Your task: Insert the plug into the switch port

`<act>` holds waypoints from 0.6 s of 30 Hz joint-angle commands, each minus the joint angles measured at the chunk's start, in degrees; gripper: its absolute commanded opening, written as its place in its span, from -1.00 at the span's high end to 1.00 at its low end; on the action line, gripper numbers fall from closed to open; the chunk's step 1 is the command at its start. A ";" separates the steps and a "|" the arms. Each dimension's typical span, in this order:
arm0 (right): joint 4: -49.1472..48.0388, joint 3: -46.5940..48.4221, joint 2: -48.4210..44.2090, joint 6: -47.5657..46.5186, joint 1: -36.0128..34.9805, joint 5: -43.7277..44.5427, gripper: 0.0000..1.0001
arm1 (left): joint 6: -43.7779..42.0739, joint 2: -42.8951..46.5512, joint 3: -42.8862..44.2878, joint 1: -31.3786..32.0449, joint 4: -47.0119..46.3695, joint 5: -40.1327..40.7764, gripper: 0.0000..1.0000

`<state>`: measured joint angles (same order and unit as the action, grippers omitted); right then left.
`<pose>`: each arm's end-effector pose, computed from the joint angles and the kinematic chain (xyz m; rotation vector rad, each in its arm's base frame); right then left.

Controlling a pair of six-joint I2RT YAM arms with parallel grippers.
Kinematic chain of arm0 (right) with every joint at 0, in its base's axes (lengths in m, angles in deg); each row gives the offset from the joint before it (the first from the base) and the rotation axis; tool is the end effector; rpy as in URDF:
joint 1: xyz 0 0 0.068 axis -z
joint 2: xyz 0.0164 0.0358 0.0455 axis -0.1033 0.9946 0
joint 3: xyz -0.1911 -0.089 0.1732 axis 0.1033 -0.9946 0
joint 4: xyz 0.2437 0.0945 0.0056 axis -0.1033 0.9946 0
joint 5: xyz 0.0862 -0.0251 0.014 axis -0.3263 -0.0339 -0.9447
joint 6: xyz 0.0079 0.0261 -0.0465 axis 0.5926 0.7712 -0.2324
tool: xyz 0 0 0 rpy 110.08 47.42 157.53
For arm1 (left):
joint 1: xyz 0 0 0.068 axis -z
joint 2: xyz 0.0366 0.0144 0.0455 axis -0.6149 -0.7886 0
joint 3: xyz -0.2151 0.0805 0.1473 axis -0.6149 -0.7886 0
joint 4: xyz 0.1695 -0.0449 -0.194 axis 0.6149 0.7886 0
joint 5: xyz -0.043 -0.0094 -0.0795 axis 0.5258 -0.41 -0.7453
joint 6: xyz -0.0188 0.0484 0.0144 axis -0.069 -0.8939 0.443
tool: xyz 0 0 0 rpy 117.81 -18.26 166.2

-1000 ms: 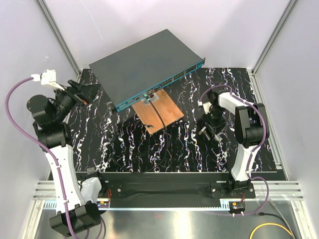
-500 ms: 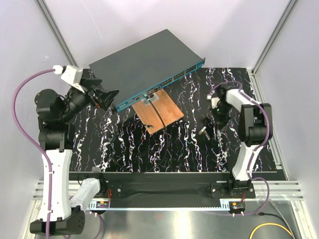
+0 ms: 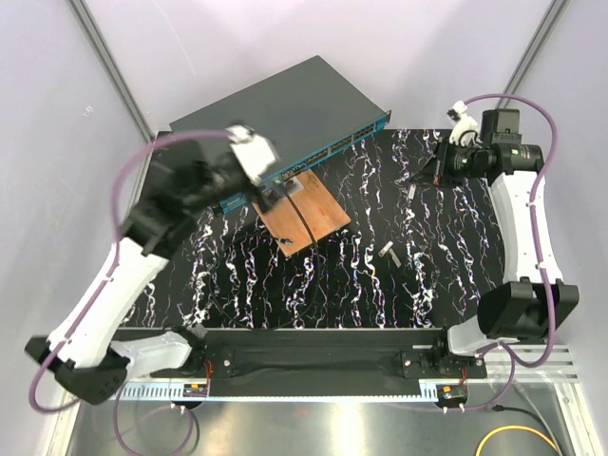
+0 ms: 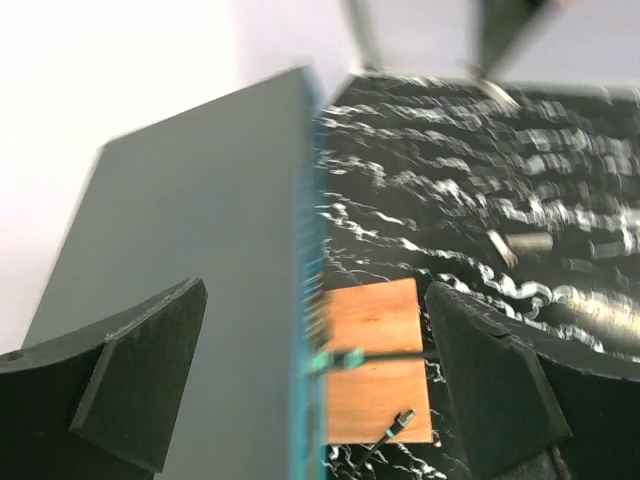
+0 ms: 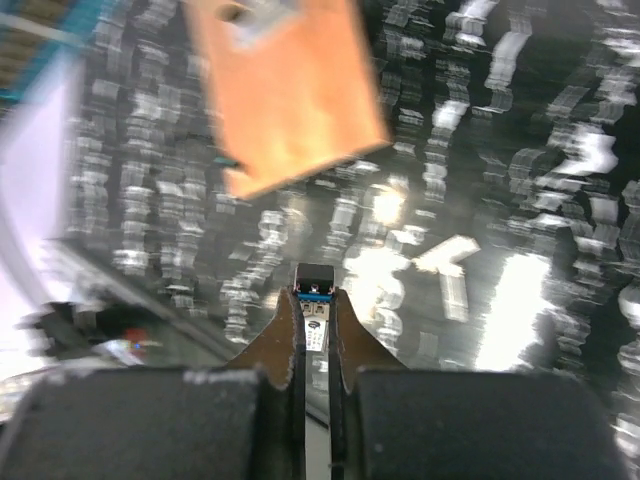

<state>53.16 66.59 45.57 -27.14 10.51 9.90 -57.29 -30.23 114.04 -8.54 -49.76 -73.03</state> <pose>0.3028 -0.0037 0.3923 -0.1691 2.3648 0.7086 0.1853 -0.1214 0.4820 0.9984 1.3313 -0.4595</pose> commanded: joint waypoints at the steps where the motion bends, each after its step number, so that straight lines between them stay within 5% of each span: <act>1: -3.54 -1.99 -2.97 12.84 -0.10 -10.68 1.00 | -14.69 -0.28 -0.86 9.94 -4.35 8.93 -0.98; 4: -16.86 -10.06 -9.91 24.94 -0.18 -14.11 1.00 | -8.13 -3.96 1.41 15.93 -6.03 9.29 -0.97; 7: -24.63 -14.74 -14.40 33.40 -0.18 -14.91 1.00 | 7.33 -9.24 6.33 18.31 -5.16 8.15 -0.90; 11: -26.41 -16.25 -17.21 37.29 -0.18 -14.04 1.00 | 20.96 -14.86 9.33 21.91 -5.24 9.71 -0.72; 18: -29.23 -20.29 -22.66 40.90 -0.27 -14.48 1.00 | 25.04 -21.90 12.58 25.70 -5.59 14.64 -0.62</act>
<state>27.79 47.16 24.94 9.99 10.42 -2.80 -36.79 -51.74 123.89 16.14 -51.90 -61.81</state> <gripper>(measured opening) 0.048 0.822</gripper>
